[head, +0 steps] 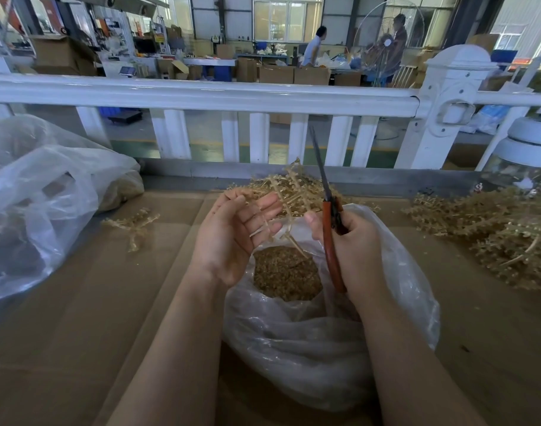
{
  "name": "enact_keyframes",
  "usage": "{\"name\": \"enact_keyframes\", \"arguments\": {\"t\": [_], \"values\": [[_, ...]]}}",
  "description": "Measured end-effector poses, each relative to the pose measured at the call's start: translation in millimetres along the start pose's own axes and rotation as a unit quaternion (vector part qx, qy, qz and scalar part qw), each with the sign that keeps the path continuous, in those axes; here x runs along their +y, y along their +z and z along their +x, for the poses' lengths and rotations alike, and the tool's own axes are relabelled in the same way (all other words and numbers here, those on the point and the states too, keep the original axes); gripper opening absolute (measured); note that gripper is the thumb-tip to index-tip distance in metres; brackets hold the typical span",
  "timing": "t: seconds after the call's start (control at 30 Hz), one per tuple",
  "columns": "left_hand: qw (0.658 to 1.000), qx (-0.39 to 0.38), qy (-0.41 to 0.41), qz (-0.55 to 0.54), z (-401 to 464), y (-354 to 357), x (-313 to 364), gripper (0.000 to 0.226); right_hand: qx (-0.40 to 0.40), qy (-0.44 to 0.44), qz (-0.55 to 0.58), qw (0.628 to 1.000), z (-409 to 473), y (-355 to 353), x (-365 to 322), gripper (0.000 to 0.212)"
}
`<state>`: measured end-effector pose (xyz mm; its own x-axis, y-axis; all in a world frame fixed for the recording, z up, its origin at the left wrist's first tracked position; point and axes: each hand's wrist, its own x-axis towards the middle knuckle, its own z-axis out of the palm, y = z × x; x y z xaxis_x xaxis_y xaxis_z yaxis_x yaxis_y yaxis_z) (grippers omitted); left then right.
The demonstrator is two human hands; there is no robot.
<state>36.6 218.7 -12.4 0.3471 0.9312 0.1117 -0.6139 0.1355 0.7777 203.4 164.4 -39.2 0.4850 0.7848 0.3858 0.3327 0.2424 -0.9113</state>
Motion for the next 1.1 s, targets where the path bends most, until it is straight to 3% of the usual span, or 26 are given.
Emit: {"name": "enact_keyframes", "arguments": {"t": [0.23, 0.47, 0.63, 0.9, 0.97, 1.03, 1.1], "values": [[1.0, -0.019, -0.017, 0.008, 0, 4, 0, 0.019, -0.08, 0.056, 0.066, 0.993, 0, 4, -2, 0.012], [0.997, -0.034, -0.026, 0.065, -3, 9, -8, 0.012, -0.068, 0.075, 0.118, 0.988, 3, 2, -4, 0.004], [0.984, -0.062, -0.041, 0.159, -4, 7, -11, 0.04, -0.05, 0.076, 0.125, 0.988, 2, 3, -6, 0.005], [0.975, -0.071, -0.032, 0.206, -6, 8, -17, 0.011, -0.036, 0.056, 0.097, 0.993, 0, 4, -7, 0.01], [0.979, -0.064, -0.02, 0.194, -6, 8, -17, 0.009, -0.037, 0.046, 0.093, 0.994, -1, 4, -8, 0.002], [0.983, -0.05, -0.005, 0.179, -5, 9, -16, 0.003, -0.035, 0.024, 0.098, 0.994, -2, 2, -8, 0.004], [0.986, -0.024, 0.015, 0.163, -5, 9, -14, 0.01, -0.025, 0.013, 0.085, 0.996, -2, 0, -9, 0.01]]}}
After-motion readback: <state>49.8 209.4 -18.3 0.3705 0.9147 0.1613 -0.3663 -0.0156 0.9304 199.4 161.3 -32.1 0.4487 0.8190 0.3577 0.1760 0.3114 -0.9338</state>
